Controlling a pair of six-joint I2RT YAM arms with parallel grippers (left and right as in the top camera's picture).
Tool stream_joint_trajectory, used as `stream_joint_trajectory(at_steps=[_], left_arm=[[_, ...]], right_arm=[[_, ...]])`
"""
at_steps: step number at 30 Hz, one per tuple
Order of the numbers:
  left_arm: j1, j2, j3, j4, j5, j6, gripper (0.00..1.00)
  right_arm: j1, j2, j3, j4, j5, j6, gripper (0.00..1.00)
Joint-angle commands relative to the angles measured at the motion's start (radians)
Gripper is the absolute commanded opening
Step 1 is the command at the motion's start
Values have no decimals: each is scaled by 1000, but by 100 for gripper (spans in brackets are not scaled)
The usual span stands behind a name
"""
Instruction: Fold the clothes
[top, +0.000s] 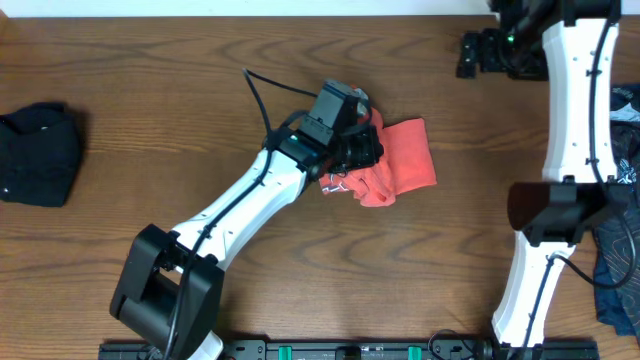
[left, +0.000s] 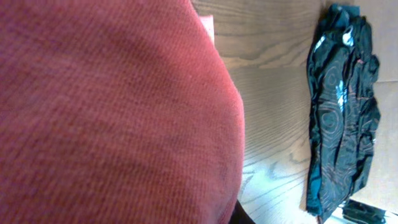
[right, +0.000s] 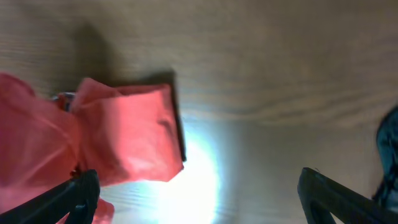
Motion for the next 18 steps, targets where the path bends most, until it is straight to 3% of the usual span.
stream_joint_trajectory(at_steps=[1,6,7,12,13,16,17,18], left_arm=[[-21,26,33,6,-36,8,6],[-35,69,35,24,-33,4,7],[-37,71,35,26,-33,-4,13],[-39,73,39,67,-34,-7,15],[-39,73,39,77,-34,-7,28],[-40,73,39,100,-34,-7,31],[-42,73,39,108,-34,-8,41],[-45,73,39,116,-34,-8,56]], right_arm=[[-26,-26,-50,-3,-8,13,99],[-26,-26,-90,0,-6,13,99],[-26,-26,-93,1,-6,13,99],[-26,-26,-93,4,-6,13,99],[-26,-26,-93,4,-6,13,99],[-26,-26,-93,3,-6,13,99],[-26,-26,-93,3,-6,13,99],[-26,-26,-93,4,-6,13,99]])
